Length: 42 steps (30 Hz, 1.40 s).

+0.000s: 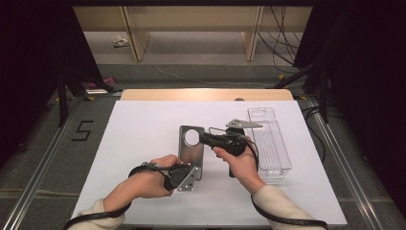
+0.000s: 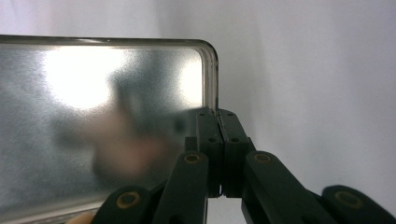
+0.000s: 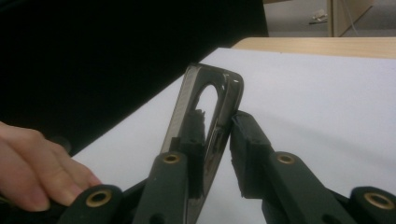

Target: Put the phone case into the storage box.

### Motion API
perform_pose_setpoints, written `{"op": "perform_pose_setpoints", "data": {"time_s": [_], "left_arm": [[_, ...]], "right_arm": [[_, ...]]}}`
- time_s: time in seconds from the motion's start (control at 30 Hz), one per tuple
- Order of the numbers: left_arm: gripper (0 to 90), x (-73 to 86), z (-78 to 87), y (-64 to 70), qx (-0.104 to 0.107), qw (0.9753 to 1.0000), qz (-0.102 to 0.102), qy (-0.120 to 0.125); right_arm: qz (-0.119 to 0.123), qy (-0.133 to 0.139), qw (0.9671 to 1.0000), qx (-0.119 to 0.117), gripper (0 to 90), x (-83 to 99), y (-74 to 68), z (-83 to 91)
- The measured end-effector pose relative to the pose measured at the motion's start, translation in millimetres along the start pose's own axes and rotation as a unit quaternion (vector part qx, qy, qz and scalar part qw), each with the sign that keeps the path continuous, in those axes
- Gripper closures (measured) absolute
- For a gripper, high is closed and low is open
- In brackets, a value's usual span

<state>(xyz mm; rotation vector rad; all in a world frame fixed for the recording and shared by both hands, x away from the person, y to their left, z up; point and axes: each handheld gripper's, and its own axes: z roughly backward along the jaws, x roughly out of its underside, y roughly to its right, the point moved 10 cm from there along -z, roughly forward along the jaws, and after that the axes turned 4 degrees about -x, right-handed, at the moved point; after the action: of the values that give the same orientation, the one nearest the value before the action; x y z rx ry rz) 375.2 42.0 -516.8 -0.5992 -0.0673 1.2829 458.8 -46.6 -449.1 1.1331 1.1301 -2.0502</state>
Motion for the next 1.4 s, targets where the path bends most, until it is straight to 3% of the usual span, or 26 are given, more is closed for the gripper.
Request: {"op": "perform_pose_setpoints", "data": {"time_s": [0.27, 0.93, 1.0, 1.17, 1.4], "left_arm": [[87.9, 2.7, -2.4, -3.3, -0.013, 0.9998, 0.014, -0.003], [86.4, -1.3, -1.0, -5.3, -0.012, 0.9994, 0.030, 0.014], [86.2, -5.1, -2.2, -3.3, -0.011, 0.9980, 0.053, 0.033], [84.3, -8.2, 0.6, -2.5, -0.002, 0.9964, 0.069, 0.048], [82.2, -10.7, 3.3, -3.3, -0.001, 0.9957, 0.072, 0.058]], "right_arm": [[0.005, 0.007, 1.0000, -0.004, 82.4, -5.5, -12.3, 1.3], [-0.001, 0.013, 0.9999, 0.005, 83.2, -7.5, -8.7, 4.3], [-0.004, 0.013, 0.9999, 0.007, 83.2, -7.7, -7.9, 4.7], [0.000, 0.016, 0.9997, 0.019, 83.3, -8.6, -4.4, 6.1], [0.006, 0.026, 0.9992, 0.029, 83.3, -15.0, -0.1, 11.4]]}}
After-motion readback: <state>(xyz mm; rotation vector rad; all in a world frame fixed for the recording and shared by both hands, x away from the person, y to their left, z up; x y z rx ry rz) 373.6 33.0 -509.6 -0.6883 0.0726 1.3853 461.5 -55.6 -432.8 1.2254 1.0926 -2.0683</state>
